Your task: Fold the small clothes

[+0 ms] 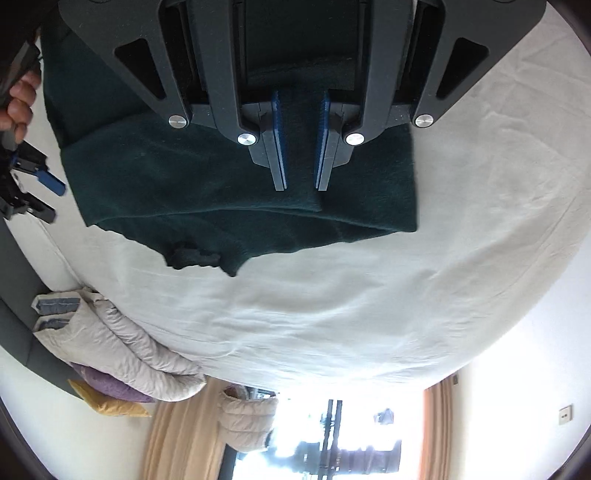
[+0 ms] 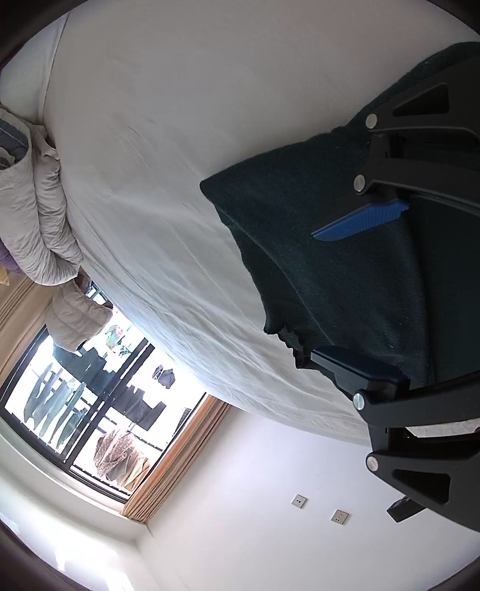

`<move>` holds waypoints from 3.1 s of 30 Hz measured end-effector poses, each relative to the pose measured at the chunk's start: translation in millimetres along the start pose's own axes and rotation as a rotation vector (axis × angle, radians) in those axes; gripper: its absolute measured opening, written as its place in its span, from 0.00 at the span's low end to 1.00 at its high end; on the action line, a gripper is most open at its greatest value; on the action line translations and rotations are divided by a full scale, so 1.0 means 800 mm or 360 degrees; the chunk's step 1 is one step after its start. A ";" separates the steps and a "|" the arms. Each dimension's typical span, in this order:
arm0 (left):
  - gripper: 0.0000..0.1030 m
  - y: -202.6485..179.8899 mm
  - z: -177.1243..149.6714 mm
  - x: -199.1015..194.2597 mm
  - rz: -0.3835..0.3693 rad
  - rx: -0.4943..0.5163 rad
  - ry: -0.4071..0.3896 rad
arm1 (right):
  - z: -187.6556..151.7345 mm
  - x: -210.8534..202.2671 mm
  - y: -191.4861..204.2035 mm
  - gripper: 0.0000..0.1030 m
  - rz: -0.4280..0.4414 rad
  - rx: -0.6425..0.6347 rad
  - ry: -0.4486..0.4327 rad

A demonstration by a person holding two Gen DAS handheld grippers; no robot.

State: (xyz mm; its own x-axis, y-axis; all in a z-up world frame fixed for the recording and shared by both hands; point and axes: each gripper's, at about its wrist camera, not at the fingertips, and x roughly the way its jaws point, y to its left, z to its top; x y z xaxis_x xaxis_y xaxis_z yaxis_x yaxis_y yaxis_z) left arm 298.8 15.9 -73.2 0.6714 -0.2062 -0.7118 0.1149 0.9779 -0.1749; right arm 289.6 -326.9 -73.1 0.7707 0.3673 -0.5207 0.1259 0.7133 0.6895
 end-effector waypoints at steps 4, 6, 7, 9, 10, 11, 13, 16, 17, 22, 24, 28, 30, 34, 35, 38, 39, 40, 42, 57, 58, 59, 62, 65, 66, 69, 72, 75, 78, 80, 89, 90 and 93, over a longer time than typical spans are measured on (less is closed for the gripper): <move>0.14 -0.017 -0.017 0.059 -0.0020 0.0086 0.0212 | 0.011 0.044 -0.034 0.57 0.0044 0.0123 0.0126; 0.14 -0.015 -0.032 0.067 -0.0047 0.0126 0.0144 | 0.013 0.054 -0.057 0.42 -0.0022 0.0171 0.0132; 0.14 -0.011 -0.034 0.067 -0.0073 0.0109 0.0134 | 0.015 0.057 -0.070 0.36 -0.0020 0.0193 0.0139; 0.14 -0.006 -0.034 0.067 -0.0122 0.0074 0.0144 | 0.023 0.056 -0.096 0.09 -0.0007 0.0264 0.0120; 0.14 -0.004 -0.034 0.070 -0.0142 0.0063 0.0146 | 0.027 0.052 -0.109 0.03 -0.0009 0.0305 0.0097; 0.14 -0.001 -0.034 0.071 -0.0163 0.0049 0.0144 | 0.031 0.047 -0.121 0.00 -0.0002 0.0344 0.0068; 0.14 0.005 -0.037 0.071 -0.0196 0.0021 0.0133 | 0.034 0.037 -0.143 0.00 -0.0009 0.0406 0.0039; 0.14 0.007 -0.038 0.073 -0.0202 0.0018 0.0123 | 0.027 0.021 -0.150 0.01 0.0000 0.0402 0.0060; 0.14 0.007 -0.038 0.073 -0.0200 0.0021 0.0120 | 0.024 0.015 -0.144 0.03 -0.0008 0.0379 0.0077; 0.14 0.006 -0.039 0.075 -0.0193 0.0024 0.0105 | 0.021 0.003 -0.103 0.40 0.0095 0.0244 0.0059; 0.14 0.008 -0.039 0.075 -0.0202 0.0016 0.0105 | 0.014 0.021 -0.103 0.49 0.0058 0.0241 0.0135; 0.14 0.012 -0.039 0.074 -0.0229 -0.0010 0.0101 | -0.009 0.014 -0.111 0.42 0.0105 0.0189 0.0127; 0.14 0.014 -0.039 0.074 -0.0241 -0.0025 0.0098 | -0.020 -0.001 -0.116 0.42 0.0139 0.0209 0.0143; 0.14 0.017 -0.038 0.068 -0.0257 -0.0053 0.0093 | -0.047 -0.040 -0.125 0.41 0.0127 0.0191 0.0149; 0.14 0.017 -0.039 0.065 -0.0256 -0.0056 0.0093 | -0.054 -0.051 -0.128 0.41 0.0127 0.0194 0.0144; 0.14 0.018 -0.045 0.036 -0.0204 -0.0043 0.0082 | -0.075 -0.090 -0.137 0.41 0.0060 0.0200 0.0136; 0.14 0.019 -0.049 0.021 -0.0201 -0.0039 0.0070 | -0.081 -0.105 -0.138 0.41 0.0025 0.0197 0.0127; 0.14 0.019 -0.054 0.004 -0.0198 -0.0028 0.0057 | -0.089 -0.121 -0.136 0.41 -0.0029 0.0179 0.0118; 0.14 0.018 -0.069 -0.040 -0.0175 0.0017 -0.0010 | -0.108 -0.158 -0.118 0.48 -0.0168 0.0064 0.0039; 1.00 -0.058 -0.275 -0.363 -0.0056 0.0602 -0.0734 | -0.280 -0.359 0.121 1.00 -0.0624 -0.1236 -0.0913; 1.00 -0.062 -0.291 -0.372 -0.0020 0.0659 -0.0735 | -0.291 -0.360 0.129 1.00 -0.0619 -0.1271 -0.0904; 1.00 -0.066 -0.309 -0.378 0.0019 0.0735 -0.0736 | -0.302 -0.359 0.137 1.00 -0.0614 -0.1311 -0.0885; 1.00 -0.082 -0.370 -0.380 0.0145 0.1099 -0.0696 | -0.347 -0.349 0.148 1.00 -0.0666 -0.1470 -0.0787; 1.00 -0.089 -0.435 -0.362 0.0244 0.1508 -0.0609 | -0.382 -0.333 0.142 1.00 -0.0694 -0.1555 -0.0659; 1.00 -0.089 -0.455 -0.356 0.0277 0.1635 -0.0594 | -0.389 -0.329 0.138 1.00 -0.0692 -0.1536 -0.0625; 1.00 -0.081 -0.496 -0.337 0.0372 0.1912 -0.0587 | -0.391 -0.324 0.131 1.00 -0.0642 -0.1408 -0.0569; 1.00 -0.070 -0.519 -0.319 0.0531 0.2120 -0.0633 | -0.391 -0.321 0.130 1.00 -0.0618 -0.1350 -0.0548; 1.00 -0.058 -0.530 -0.304 0.0607 0.2263 -0.0666 | -0.391 -0.318 0.132 1.00 -0.0613 -0.1365 -0.0544; 1.00 -0.049 -0.545 -0.295 0.0623 0.2407 -0.0699 | -0.394 -0.317 0.132 1.00 -0.0601 -0.1343 -0.0530; 1.00 -0.044 -0.557 -0.290 0.0649 0.2504 -0.0725 | -0.393 -0.316 0.130 1.00 -0.0596 -0.1318 -0.0517; 0.97 -0.031 -0.544 -0.275 0.0693 0.2550 -0.0727 | -0.396 -0.317 0.130 0.98 -0.0587 -0.1280 -0.0506; 0.95 -0.029 -0.543 -0.275 0.0680 0.2552 -0.0716 | -0.396 -0.318 0.130 0.98 -0.0585 -0.1282 -0.0507; 0.75 -0.029 -0.536 -0.266 0.0625 0.2554 -0.0671 | -0.397 -0.319 0.130 0.96 -0.0585 -0.1283 -0.0501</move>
State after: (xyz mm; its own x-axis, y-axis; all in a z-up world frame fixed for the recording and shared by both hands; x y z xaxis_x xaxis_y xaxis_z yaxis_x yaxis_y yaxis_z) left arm -160.3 21.6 -209.4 0.9398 -0.1967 -0.2794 0.2976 0.0691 0.9522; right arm -92.3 -156.9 -28.8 0.9169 -0.0572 -0.3950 0.0150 0.9939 -0.1092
